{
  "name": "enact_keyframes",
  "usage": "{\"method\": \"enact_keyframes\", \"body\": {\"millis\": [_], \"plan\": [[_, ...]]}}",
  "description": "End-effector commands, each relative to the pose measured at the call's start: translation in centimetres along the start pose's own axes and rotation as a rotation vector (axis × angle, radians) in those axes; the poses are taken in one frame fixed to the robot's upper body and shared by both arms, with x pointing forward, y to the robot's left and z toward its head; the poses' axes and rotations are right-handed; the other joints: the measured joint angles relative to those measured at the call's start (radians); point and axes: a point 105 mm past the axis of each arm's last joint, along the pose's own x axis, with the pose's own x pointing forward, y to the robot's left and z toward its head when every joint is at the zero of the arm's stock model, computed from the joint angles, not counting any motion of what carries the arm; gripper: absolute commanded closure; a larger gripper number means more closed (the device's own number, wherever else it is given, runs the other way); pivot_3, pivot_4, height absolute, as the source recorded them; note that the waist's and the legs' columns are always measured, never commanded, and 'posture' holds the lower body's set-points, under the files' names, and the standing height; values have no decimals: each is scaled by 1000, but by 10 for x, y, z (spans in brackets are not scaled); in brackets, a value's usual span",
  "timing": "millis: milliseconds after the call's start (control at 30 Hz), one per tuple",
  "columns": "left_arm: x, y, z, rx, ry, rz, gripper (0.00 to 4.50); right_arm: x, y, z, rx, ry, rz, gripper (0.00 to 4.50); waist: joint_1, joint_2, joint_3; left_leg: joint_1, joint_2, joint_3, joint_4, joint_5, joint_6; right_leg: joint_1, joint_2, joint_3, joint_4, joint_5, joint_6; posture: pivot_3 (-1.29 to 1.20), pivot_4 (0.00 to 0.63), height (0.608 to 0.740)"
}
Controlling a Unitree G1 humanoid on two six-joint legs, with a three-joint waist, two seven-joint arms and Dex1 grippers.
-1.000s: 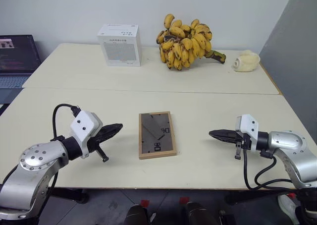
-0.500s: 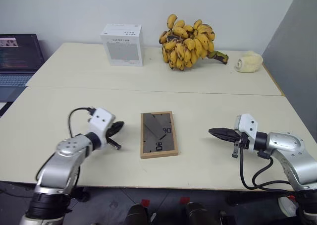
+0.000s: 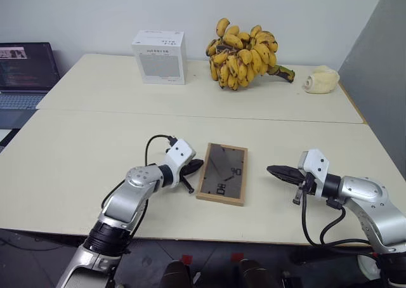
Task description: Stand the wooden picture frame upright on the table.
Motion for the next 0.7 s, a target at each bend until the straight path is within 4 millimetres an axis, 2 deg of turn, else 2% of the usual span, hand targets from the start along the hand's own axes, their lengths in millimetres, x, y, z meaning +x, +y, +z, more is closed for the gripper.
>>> {"method": "enact_keyframes", "body": {"millis": [33,200,400,533,567,700], "plan": [[-6,-2,12,40,-27,-27,4459,-3,-4,10,-47,-22,-34,4500,0,0,0,0,0,0,0,0,0,0,0,0,0,0,0,0,150,740],[-32,9,3,-28,38,-37,4459,-7,-13,-7,-163,72,-69,4500,-2,0,0,0,0,0,0,0,0,0,0,0,0,0,0,0,150,740],[-63,4,-6,-241,138,-197,4459,-7,-26,-22,-282,163,-95,4500,-3,1,0,0,0,0,0,0,0,0,0,0,0,-1,2,0,150,740],[-68,5,-1,-495,117,-307,3842,-4,-26,-33,-375,220,-83,4500,-3,1,0,0,0,0,0,0,0,0,0,-1,0,-2,3,0,150,740],[-67,8,-1,-549,110,-315,3560,-3,-25,-35,-385,225,-83,4500,-2,1,0,0,0,0,0,0,0,-1,0,-1,0,-2,4,0,150,740],[-60,15,0,-665,109,-324,2698,-1,-23,-39,-443,247,-78,4500,-2,1,0,0,0,0,0,0,0,-1,0,-1,1,-2,4,0,150,740]]}}
